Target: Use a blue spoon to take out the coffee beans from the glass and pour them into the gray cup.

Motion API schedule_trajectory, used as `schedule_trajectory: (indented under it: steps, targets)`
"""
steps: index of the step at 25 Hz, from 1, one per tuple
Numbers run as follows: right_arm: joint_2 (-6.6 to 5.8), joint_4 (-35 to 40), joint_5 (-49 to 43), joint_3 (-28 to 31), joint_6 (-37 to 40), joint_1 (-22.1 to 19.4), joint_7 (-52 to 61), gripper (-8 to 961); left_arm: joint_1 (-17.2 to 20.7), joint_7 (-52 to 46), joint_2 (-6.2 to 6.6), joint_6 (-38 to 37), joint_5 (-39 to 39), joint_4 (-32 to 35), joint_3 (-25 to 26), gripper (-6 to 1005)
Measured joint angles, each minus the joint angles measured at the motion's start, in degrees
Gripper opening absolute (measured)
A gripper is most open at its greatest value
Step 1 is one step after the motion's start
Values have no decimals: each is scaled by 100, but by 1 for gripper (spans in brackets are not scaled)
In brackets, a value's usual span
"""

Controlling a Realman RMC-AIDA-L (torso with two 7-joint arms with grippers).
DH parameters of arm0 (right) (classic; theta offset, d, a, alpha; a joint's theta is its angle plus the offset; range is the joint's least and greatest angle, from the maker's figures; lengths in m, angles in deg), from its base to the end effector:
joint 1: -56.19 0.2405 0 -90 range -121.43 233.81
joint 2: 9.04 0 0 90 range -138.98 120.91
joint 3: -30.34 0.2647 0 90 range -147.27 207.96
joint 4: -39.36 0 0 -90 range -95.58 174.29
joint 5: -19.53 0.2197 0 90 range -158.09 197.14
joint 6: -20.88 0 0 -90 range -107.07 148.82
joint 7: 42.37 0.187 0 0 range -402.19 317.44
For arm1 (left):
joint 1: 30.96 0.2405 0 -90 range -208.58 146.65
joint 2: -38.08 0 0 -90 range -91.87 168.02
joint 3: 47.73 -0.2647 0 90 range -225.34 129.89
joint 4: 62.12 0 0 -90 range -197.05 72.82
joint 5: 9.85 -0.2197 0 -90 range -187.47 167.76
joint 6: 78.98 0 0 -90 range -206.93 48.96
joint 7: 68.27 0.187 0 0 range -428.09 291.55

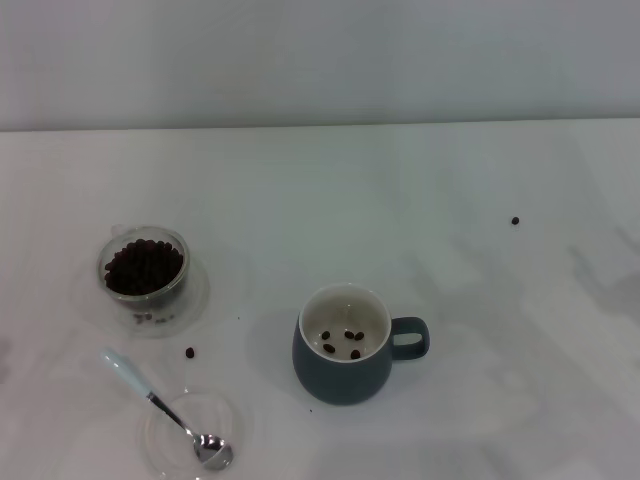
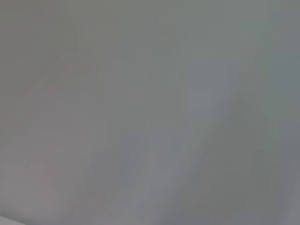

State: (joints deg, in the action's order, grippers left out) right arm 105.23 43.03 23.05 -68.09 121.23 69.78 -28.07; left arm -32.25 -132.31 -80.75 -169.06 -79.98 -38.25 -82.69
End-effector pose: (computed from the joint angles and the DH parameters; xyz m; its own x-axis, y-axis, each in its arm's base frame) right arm 0.3360 0.2815 0.0443 0.6745 0.3815 -0.6321 -0.5655 -0.2834 -0.7745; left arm -0.3894 0.2371 0.0457 0.3322 0.0831 0.9395 0.9006 -0.3238 -0.2898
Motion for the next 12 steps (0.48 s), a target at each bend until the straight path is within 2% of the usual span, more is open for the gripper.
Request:
schedule_trajectory:
  steps: [5,12]
  targets:
    - [45,2,0,0,-27,50,-30,726,39,332,8,96,-3,-35,272,574]
    - [79,95,-15,-14,-37,70,-21,726,-186,1053,14,519,44,-42,731,574]
